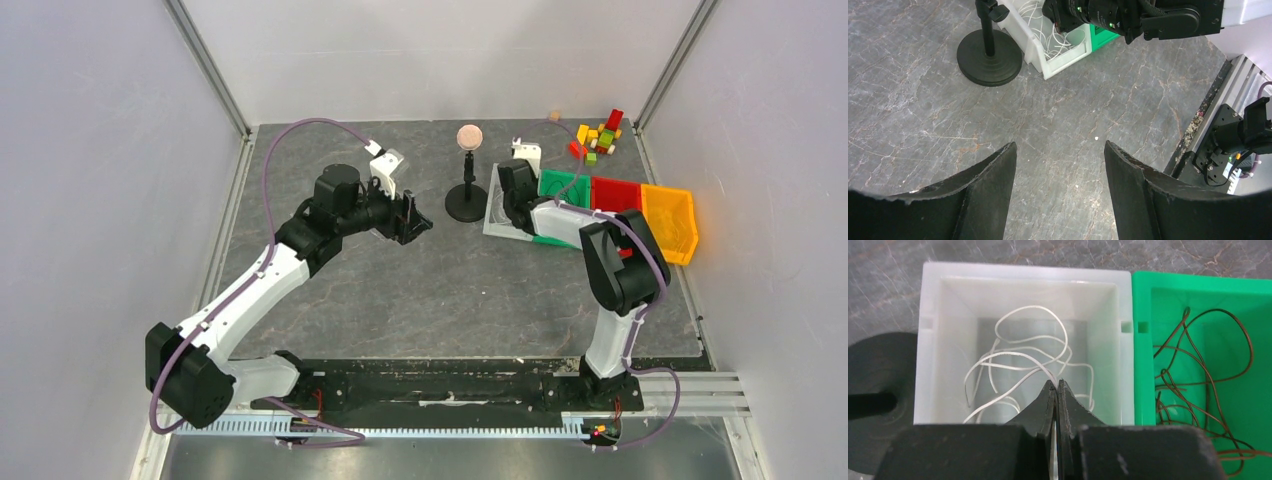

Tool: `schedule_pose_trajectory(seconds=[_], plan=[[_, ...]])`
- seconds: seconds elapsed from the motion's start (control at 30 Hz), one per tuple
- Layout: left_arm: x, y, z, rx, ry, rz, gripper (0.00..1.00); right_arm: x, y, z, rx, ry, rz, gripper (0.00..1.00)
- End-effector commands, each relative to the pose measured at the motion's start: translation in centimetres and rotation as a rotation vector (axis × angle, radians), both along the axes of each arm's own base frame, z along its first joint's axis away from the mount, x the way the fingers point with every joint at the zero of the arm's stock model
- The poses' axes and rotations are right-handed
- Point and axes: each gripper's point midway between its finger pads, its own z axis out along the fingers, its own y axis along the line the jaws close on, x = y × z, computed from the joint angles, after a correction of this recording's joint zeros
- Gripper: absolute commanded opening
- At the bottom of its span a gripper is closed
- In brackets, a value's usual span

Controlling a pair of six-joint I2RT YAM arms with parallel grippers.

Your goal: Untangle the cables

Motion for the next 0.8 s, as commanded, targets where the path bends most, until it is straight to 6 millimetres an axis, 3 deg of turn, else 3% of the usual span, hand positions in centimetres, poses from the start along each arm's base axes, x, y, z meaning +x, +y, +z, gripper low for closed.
schedule_pose_trajectory(seconds=[0.0,0.27,0.4,0.77], plan=[[-0.1,0.3,1.0,-0.023,-0.019,0.004,0.72,2.6,0.0,3.4,0.120,-0.201,-0.010,0.00],[-0.2,0.1,0.2,-0.026,0.010,0.001,0.72,3.3,0.6,2.8,0.112,-0.224,0.115,0.00],[-0.2,0.0,0.3,-0.025,0.010,-0.003,0.72,3.0,1.3,3.5,0.124,-0.222,0.170,0.29],[-0.8,0.4,1.4,-0.030,0.000,-0.006,0.72,0.8,1.5,8.3,0.102,-0.227,0.265,0.59]])
